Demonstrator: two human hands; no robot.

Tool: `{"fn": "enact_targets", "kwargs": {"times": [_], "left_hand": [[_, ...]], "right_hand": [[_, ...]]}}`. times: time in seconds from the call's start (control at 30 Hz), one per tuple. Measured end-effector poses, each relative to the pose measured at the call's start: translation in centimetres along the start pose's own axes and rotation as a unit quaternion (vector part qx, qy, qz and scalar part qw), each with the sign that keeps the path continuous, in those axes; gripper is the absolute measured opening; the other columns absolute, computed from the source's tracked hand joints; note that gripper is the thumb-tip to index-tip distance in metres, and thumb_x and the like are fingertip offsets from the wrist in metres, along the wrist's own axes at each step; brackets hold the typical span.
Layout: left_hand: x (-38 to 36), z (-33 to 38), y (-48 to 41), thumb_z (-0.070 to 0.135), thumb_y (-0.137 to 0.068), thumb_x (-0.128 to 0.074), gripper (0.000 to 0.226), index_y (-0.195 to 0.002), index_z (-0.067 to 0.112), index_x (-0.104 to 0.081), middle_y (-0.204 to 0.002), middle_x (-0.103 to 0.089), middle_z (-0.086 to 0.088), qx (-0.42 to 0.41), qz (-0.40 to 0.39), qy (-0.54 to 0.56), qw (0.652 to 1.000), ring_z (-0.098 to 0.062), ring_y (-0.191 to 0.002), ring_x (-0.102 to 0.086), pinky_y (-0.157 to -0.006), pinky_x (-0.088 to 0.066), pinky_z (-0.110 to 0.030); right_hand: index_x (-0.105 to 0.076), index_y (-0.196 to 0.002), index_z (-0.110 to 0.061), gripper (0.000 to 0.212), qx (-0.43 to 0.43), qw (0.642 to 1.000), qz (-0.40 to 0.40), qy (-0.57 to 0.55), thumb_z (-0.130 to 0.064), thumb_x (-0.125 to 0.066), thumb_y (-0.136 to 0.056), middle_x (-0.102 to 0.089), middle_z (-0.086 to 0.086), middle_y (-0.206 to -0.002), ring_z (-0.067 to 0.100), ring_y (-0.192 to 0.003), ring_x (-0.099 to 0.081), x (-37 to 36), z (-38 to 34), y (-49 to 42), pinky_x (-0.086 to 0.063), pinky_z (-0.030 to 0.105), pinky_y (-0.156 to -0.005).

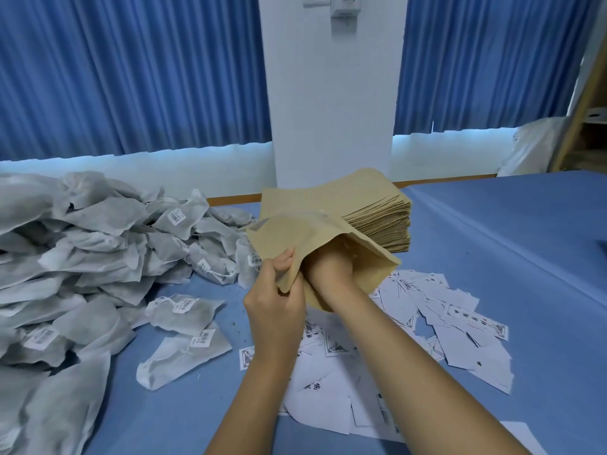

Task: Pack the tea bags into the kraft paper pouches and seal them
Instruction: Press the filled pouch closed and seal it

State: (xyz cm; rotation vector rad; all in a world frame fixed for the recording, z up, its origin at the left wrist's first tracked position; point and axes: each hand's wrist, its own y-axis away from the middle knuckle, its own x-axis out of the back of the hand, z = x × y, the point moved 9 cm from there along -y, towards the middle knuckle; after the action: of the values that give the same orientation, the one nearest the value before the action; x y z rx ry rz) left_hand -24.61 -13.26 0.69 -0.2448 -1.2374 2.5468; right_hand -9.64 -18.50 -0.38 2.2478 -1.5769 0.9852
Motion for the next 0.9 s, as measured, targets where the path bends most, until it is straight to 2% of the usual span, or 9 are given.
{"fn": "enact_targets", "kwargs": {"times": [0.1,0.2,0.33,0.43,0.5,0.57,0.63,0.8,0.9], "left_hand": [[0.6,-0.9,-0.4,-0.003,-0.081,-0.061,0.014,-0.089,0.007,-0.066,-0.100,-0.072,0.001,0.025,0.006,-0.008,1.000,-0.013,-0.082,-0.067,-0.070,-0.047,-0.010],[1.4,-2.5,-1.3,-0.009,-0.085,-0.052,0.036,-0.106,0.014,-0.070,-0.098,-0.072,-0.003,0.077,0.022,-0.001,0.997,-0.026,-0.080,-0.065,-0.073,-0.051,-0.027],[1.0,-4.3,-1.9,-0.013,-0.088,-0.036,0.057,-0.110,0.028,-0.069,-0.115,-0.066,0.012,0.140,-0.018,0.086,0.986,-0.019,-0.108,-0.062,-0.085,-0.055,-0.040],[0.4,-5.9,-1.7,-0.013,-0.087,-0.032,0.060,-0.100,0.028,-0.073,-0.114,-0.067,0.011,0.214,-0.032,0.164,0.962,-0.028,-0.112,-0.061,-0.091,-0.052,-0.050],[0.0,-5.9,-1.6,-0.014,-0.084,-0.032,0.059,-0.093,0.026,-0.075,-0.110,-0.069,0.011,0.221,-0.047,0.173,0.959,-0.020,-0.113,-0.061,-0.097,-0.048,-0.049],[-0.4,-5.1,-1.7,-0.014,-0.082,-0.035,0.055,-0.090,0.022,-0.075,-0.107,-0.071,0.012,0.185,-0.085,0.166,0.965,-0.010,-0.112,-0.061,-0.098,-0.049,-0.039],[-0.7,-4.2,-1.8,-0.006,-0.082,-0.040,0.043,-0.091,0.017,-0.075,-0.106,-0.071,0.010,0.132,-0.132,0.147,0.971,-0.007,-0.110,-0.061,-0.091,-0.051,-0.027],[-0.9,-4.6,-1.8,0.008,-0.082,-0.072,0.005,-0.080,0.012,-0.076,-0.097,-0.070,0.005,0.107,-0.149,0.060,0.981,0.002,-0.093,-0.062,-0.082,-0.051,-0.025],[0.5,-6.1,-1.7,0.006,-0.079,-0.074,0.039,-0.115,0.019,-0.065,-0.105,-0.057,0.004,0.179,-0.053,-0.021,0.982,0.008,-0.091,-0.052,-0.083,-0.042,-0.007]], "right_hand": [[-0.051,-0.126,-0.023,0.038,0.086,0.976,0.013,0.200,-0.038,-0.042,-0.092,-0.053,0.007,-0.132,0.027,-0.123,-0.048,0.2,-2.3,0.4,-0.041,0.038,-0.100],[-0.060,-0.108,-0.018,0.033,0.237,0.949,0.108,0.179,-0.043,-0.050,-0.089,-0.065,0.005,-0.102,0.027,-0.094,-0.061,2.3,-4.4,3.7,-0.048,0.035,-0.075],[-0.057,-0.088,-0.009,0.006,0.528,0.795,0.274,0.118,-0.014,-0.057,-0.085,-0.057,0.006,-0.079,0.023,-0.071,-0.051,4.6,-5.0,11.6,-0.041,0.031,-0.061],[-0.052,-0.104,-0.008,0.031,0.279,0.886,0.349,-0.121,-0.028,-0.062,-0.083,-0.048,0.002,-0.107,0.020,-0.098,-0.047,8.8,0.7,8.3,-0.042,0.031,-0.084],[-0.048,-0.113,-0.011,0.044,0.032,0.905,0.202,-0.373,-0.042,-0.063,-0.085,-0.050,0.003,-0.116,0.017,-0.104,-0.051,6.9,4.9,4.9,-0.047,0.031,-0.084],[-0.054,-0.123,-0.010,0.054,-0.085,0.785,-0.060,-0.611,-0.050,-0.056,-0.087,-0.061,0.011,-0.124,0.020,-0.112,-0.057,1.5,5.1,3.5,-0.050,0.032,-0.088],[-0.058,-0.126,-0.011,0.054,-0.133,0.690,-0.158,-0.694,-0.047,-0.054,-0.086,-0.063,0.015,-0.126,0.026,-0.119,-0.057,-0.6,4.8,4.2,-0.046,0.039,-0.097],[-0.055,-0.119,0.000,0.024,-0.226,0.640,-0.144,-0.720,-0.007,-0.047,-0.097,-0.058,0.021,-0.129,0.031,-0.126,-0.051,-1.9,7.3,3.9,-0.036,0.042,-0.110],[-0.053,-0.107,0.007,0.015,-0.285,0.618,-0.096,-0.726,0.003,-0.040,-0.099,-0.061,0.027,-0.114,0.036,-0.121,-0.054,-1.9,9.0,4.0,-0.034,0.045,-0.111]]}}
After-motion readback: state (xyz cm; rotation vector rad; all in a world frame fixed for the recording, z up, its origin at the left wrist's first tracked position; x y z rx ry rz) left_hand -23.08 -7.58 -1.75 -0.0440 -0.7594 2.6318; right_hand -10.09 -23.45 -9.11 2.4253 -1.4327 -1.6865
